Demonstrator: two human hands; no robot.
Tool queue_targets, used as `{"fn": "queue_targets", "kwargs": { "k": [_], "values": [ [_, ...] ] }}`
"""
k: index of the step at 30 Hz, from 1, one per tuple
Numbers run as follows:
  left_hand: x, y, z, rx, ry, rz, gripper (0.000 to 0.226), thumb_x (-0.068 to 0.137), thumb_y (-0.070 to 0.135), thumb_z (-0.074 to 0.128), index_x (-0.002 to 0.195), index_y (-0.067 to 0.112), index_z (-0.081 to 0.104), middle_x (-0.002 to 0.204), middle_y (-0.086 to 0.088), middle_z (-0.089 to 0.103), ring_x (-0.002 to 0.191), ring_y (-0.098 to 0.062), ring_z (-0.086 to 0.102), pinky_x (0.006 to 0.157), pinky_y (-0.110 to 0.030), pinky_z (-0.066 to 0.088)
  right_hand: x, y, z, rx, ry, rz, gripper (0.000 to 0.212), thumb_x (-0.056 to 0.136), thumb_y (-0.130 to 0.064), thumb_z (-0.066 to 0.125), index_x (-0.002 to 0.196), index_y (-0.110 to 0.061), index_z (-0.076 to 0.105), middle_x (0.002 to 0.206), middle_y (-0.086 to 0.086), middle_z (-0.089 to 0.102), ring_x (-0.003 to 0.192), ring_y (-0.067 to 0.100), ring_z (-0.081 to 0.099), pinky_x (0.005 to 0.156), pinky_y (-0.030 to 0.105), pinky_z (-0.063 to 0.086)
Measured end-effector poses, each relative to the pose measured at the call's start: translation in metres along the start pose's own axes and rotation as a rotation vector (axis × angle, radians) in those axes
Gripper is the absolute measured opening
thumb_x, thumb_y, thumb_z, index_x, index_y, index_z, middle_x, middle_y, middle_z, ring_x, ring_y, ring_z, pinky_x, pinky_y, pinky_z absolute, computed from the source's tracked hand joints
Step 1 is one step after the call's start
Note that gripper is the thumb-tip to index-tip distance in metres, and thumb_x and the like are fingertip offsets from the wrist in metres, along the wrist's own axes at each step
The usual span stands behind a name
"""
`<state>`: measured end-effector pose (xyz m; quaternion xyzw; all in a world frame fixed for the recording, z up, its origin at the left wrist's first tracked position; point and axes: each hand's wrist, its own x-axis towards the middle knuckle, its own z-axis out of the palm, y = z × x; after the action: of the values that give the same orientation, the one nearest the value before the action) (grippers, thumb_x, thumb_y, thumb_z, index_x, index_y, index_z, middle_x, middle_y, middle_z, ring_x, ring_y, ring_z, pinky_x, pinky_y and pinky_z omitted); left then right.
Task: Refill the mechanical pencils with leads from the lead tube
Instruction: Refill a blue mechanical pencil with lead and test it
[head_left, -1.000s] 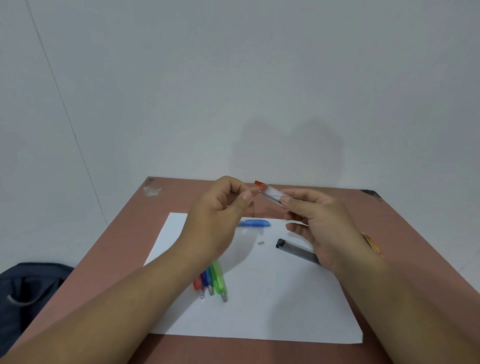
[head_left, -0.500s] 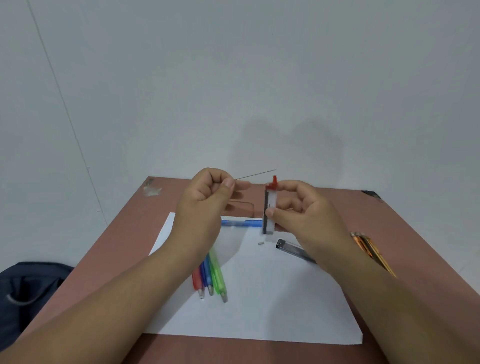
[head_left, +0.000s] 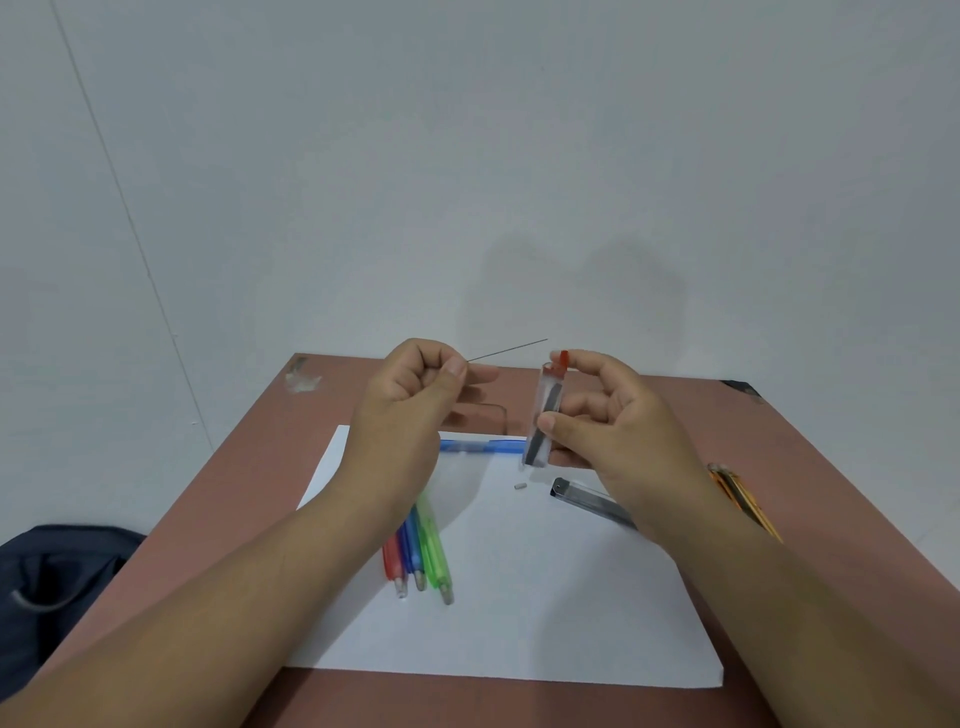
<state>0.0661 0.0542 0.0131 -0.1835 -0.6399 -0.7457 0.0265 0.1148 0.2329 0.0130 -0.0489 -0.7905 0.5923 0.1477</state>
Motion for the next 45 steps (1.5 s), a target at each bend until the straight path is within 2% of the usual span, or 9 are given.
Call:
{"fn": "queue_targets", "kwargs": {
  "k": [5,10,14,19,25,30,33,37,45],
  "values": [
    [0.001,0.0,-0.001,-0.005,0.015,-0.015,0.014,0.104,0.01,0.048,0.095,0.003,0.056,0.095,-0.003,0.078,0.074,-0.015,0.075,0.071,-0.022,0.058,-0.001,-0.001,0.001,-0.036,-0.007,-0.027,0.06,0.091,-0.005,0.071,0.132,-0.046,0.055,0.082,-0.003,0.075,0.081,0.015,0.073,0.087,0.04,0.061],
    [0.002,-0.002,-0.001,-0.012,0.036,-0.023,0.013,0.104,0.01,0.049,0.093,0.006,0.056,0.095,-0.002,0.078,0.073,-0.015,0.075,0.069,-0.021,0.056,-0.002,0.0,0.002,0.027,-0.039,-0.038,0.056,0.092,0.006,0.065,0.116,-0.044,0.067,0.074,0.006,0.058,0.089,0.032,0.072,0.079,0.039,0.063],
    [0.005,-0.005,-0.004,0.02,0.069,-0.02,0.013,0.103,0.012,0.05,0.093,0.008,0.058,0.096,-0.002,0.077,0.083,-0.018,0.074,0.077,-0.03,0.058,-0.005,-0.001,0.001,-0.08,-0.248,0.041,0.055,0.092,0.005,0.066,0.113,-0.046,0.069,0.085,0.014,0.064,0.087,0.029,0.072,0.075,0.038,0.064],
    [0.007,-0.009,-0.006,0.085,0.093,-0.016,0.014,0.102,0.015,0.052,0.093,0.009,0.061,0.096,0.002,0.077,0.085,-0.015,0.073,0.078,-0.03,0.055,-0.008,0.0,0.003,-0.421,-0.426,0.086,0.032,0.089,-0.016,0.075,0.109,-0.04,0.065,0.087,-0.014,0.075,0.086,0.017,0.07,0.085,0.039,0.057],
    [0.008,-0.011,-0.005,0.223,0.103,-0.005,0.014,0.101,0.021,0.057,0.095,0.015,0.067,0.092,0.012,0.076,0.082,0.0,0.07,0.077,-0.022,0.051,-0.007,0.004,0.006,-0.594,-0.36,-0.008,0.012,0.087,-0.029,0.076,0.092,-0.039,0.076,0.081,-0.021,0.071,0.073,-0.005,0.063,0.061,0.009,0.045],
    [0.008,-0.016,-0.006,0.39,0.054,0.026,0.011,0.098,0.029,0.062,0.09,0.028,0.069,0.09,0.019,0.074,0.087,0.009,0.064,0.072,-0.007,0.044,-0.006,0.009,-0.003,-0.547,-0.004,-0.268,0.015,0.088,-0.034,0.075,0.076,-0.026,0.074,0.061,-0.014,0.062,0.054,0.006,0.053,0.056,0.028,0.045],
    [0.006,-0.017,-0.003,0.489,0.035,0.086,0.01,0.097,0.03,0.063,0.088,0.03,0.069,0.085,0.02,0.072,0.082,0.009,0.061,0.066,-0.002,0.04,-0.001,0.01,-0.011,-0.549,0.244,-0.527,0.007,0.085,-0.027,0.079,0.081,-0.028,0.073,0.065,-0.011,0.055,0.062,0.008,0.052,0.055,0.027,0.043],
    [0.001,-0.016,0.002,0.586,-0.034,0.191,0.014,0.096,0.029,0.065,0.084,0.037,0.064,0.087,0.028,0.067,0.075,0.008,0.06,0.065,-0.003,0.041,0.007,0.02,-0.011,-0.717,0.239,-0.611,0.028,0.084,-0.024,0.081,0.111,-0.027,0.076,0.088,-0.01,0.054,0.083,0.01,0.056,0.07,0.023,0.046],
    [0.003,-0.02,0.006,0.617,-0.096,0.275,0.012,0.097,0.032,0.062,0.089,0.04,0.066,0.089,0.025,0.067,0.084,0.003,0.061,0.068,-0.005,0.043,0.011,0.023,-0.01,-0.779,0.216,-0.641,0.014,0.087,-0.016,0.077,0.097,-0.025,0.08,0.085,-0.007,0.062,0.085,0.018,0.059,0.074,0.029,0.049]
  ]
}}
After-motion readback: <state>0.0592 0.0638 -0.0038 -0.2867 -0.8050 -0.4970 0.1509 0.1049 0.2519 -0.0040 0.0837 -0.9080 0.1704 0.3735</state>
